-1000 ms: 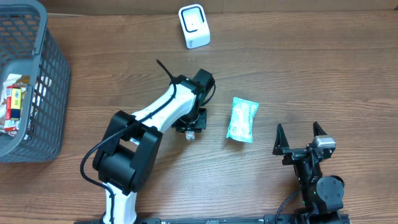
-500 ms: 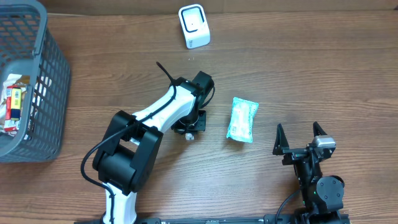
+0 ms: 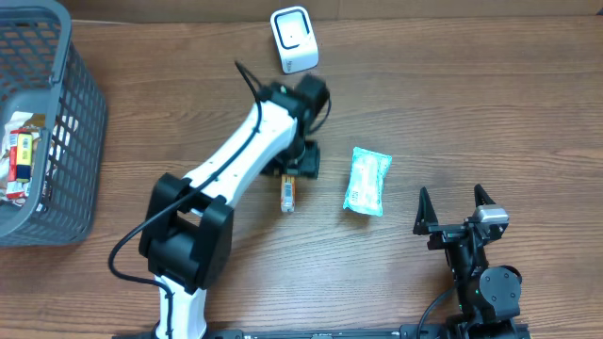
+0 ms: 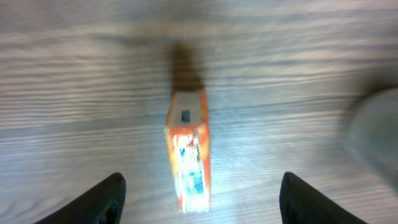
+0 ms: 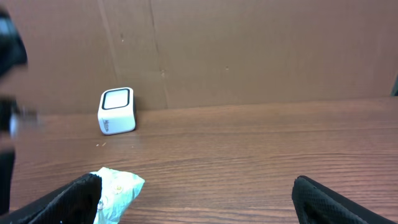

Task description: Scan the item barcode

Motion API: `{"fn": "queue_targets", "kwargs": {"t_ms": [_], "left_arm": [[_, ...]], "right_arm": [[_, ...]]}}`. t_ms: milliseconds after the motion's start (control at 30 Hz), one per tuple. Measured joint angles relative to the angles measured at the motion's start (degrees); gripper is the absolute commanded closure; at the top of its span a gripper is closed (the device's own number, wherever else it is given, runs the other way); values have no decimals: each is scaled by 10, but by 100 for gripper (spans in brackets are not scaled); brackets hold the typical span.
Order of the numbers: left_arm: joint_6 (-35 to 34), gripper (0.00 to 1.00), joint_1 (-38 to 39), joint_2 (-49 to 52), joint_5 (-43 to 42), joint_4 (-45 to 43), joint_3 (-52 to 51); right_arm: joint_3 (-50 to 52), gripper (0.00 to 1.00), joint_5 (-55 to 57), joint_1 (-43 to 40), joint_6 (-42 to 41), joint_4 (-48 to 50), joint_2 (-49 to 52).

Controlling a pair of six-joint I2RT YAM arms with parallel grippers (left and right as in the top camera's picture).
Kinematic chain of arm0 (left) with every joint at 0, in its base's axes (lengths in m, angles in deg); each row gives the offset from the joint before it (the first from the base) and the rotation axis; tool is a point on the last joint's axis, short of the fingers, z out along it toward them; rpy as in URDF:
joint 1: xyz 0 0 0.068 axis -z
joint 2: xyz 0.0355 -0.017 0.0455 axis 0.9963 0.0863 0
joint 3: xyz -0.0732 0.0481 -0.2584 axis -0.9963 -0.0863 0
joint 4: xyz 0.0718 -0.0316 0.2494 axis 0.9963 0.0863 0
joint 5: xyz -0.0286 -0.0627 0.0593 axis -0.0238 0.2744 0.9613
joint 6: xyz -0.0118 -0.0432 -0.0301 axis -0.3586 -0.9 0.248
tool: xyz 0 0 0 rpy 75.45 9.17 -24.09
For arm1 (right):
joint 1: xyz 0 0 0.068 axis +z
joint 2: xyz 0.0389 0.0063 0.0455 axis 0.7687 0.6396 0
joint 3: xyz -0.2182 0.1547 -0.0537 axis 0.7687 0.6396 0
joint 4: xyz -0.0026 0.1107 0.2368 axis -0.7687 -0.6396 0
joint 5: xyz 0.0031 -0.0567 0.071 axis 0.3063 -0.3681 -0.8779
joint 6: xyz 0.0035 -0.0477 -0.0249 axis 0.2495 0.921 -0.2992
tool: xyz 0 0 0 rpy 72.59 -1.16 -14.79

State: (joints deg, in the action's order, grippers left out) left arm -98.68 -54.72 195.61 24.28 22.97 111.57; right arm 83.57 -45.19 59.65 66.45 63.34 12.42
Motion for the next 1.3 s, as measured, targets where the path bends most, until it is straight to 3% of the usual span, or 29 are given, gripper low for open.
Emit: {"fn": "queue_targets", "kwargs": {"t_ms": [67,100,133,167,433,933,1033,1100,1167,1300], "left_arm": [[2,47,-2,0,0,45,57],[1,61,-4,0,-1,62,77],[2,86,-4,0,-1,80,97],[4,96,-4,0,-4,99,116],[8,96,-4,0,-42,158,156],[8,96,-4,0,-181,166,156],[8,85,-3,0,-198,153,156],[10,64,0,0,-202,136,156],[10,50,9,0,-205,113,156],[7,41,45,0,-200,73,156]], "right_arm": [[0,0,0,0,0,0,0],[0,0,0,0,0,0,0],[0,0,0,0,0,0,0],[0,0,0,0,0,0,0],[0,0,0,0,-1,0,0],[0,0,0,0,0,0,0],[0,0,0,0,0,0,0],[0,0,0,0,0,0,0],[0,0,0,0,0,0,0],[0,0,0,0,0,0,0]]}}
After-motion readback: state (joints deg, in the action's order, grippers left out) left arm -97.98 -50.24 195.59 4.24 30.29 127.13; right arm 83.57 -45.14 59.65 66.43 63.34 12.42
